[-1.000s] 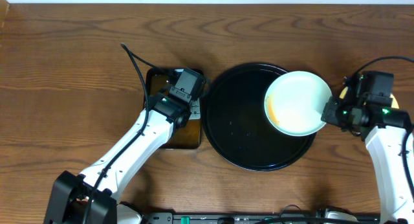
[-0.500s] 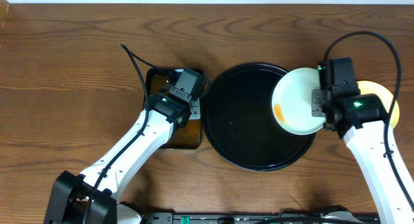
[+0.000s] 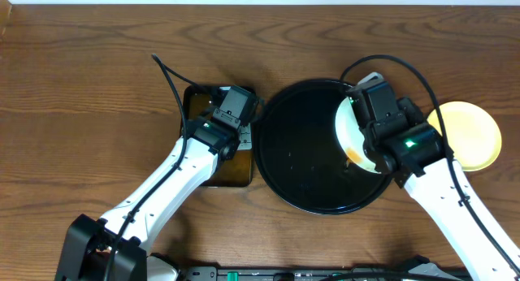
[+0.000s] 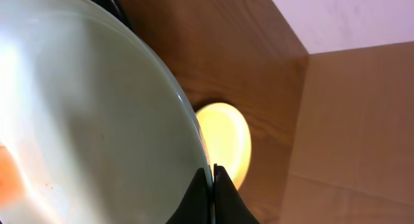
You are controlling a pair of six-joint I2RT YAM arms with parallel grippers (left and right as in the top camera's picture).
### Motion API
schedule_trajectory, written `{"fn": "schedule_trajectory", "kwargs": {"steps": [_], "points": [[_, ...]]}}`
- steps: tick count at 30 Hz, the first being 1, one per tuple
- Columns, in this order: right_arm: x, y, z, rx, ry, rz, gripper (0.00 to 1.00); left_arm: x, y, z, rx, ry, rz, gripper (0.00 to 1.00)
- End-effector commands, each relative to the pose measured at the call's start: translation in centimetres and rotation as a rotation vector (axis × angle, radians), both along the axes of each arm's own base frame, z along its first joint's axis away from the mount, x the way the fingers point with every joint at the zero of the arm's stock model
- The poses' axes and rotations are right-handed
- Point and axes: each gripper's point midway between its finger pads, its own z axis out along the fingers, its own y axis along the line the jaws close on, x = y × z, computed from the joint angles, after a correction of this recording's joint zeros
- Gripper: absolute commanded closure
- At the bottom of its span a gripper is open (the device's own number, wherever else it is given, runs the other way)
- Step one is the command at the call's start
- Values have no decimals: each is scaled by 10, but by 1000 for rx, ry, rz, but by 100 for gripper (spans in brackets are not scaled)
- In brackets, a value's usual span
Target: Clean dirty plates on tray and stack at the side
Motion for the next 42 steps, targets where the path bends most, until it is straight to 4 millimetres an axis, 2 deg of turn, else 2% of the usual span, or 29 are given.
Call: {"fn": "schedule_trajectory", "kwargs": {"steps": [1, 24, 34, 38, 42], "points": [[2, -3, 16, -69, -33, 6, 99, 0, 6, -1, 22, -4, 8, 92], [6, -12, 27, -117, -85, -38, 99, 0, 6, -1, 22, -4, 8, 92], [9, -11, 30, -83, -123, -63, 99, 0, 6, -1, 22, -4, 8, 92], [13, -22, 26, 52, -186, -181, 99, 1, 6, -1, 28, -4, -1, 92], [14, -51, 16, 218, -235, -366, 99, 1, 5, -2, 62, -5, -69, 92]]}}
